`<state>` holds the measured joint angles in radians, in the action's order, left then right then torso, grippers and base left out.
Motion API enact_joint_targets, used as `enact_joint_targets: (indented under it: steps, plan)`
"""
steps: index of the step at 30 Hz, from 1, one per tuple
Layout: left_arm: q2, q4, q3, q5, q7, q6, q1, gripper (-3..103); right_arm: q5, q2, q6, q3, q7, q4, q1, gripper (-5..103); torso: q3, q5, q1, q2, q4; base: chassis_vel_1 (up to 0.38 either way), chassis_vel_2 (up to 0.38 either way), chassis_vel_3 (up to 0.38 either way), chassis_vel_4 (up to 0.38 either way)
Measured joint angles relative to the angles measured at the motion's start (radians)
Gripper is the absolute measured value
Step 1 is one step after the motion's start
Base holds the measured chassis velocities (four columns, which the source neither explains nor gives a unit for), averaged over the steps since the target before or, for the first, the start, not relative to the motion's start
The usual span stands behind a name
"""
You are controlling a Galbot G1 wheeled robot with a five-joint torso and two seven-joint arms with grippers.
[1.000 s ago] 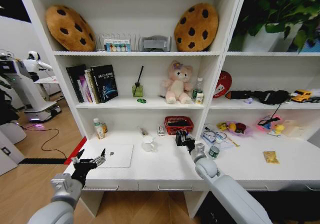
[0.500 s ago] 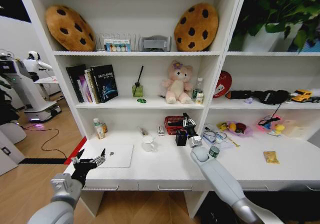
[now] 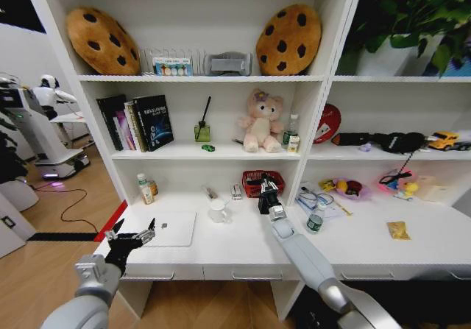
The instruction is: Organize the objects on the table.
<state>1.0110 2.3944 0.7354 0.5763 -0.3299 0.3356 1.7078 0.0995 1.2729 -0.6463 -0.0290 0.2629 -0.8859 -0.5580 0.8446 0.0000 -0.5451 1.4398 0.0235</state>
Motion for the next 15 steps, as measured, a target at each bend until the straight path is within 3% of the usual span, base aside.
enact_joint_targets:
  steps: [4, 10, 15]
  plan:
    - [0.0, 0.0, 0.0, 0.0, 0.0, 0.0, 0.0, 100, 0.005, 0.0, 0.001, -0.011, -0.007, -0.006, -0.012, 9, 0.0, 0.0, 0.0, 0.0, 0.0001, 0.0, 0.0, 0.0, 0.0]
    - [0.0, 0.0, 0.0, 0.0, 0.0, 0.0, 0.0, 100, 0.008, 0.001, 0.009, -0.02, -0.018, -0.015, -0.028, 25, 0.0, 0.0, 0.0, 0.0, 0.0, 0.0, 0.0, 0.0, 0.0]
    - [0.0, 0.0, 0.0, 0.0, 0.0, 0.0, 0.0, 100, 0.04, -0.016, 0.045, -0.023, -0.02, -0.072, -0.054, 47, 0.0, 0.0, 0.0, 0.0, -0.0001, 0.0, 0.0, 0.0, 0.0]
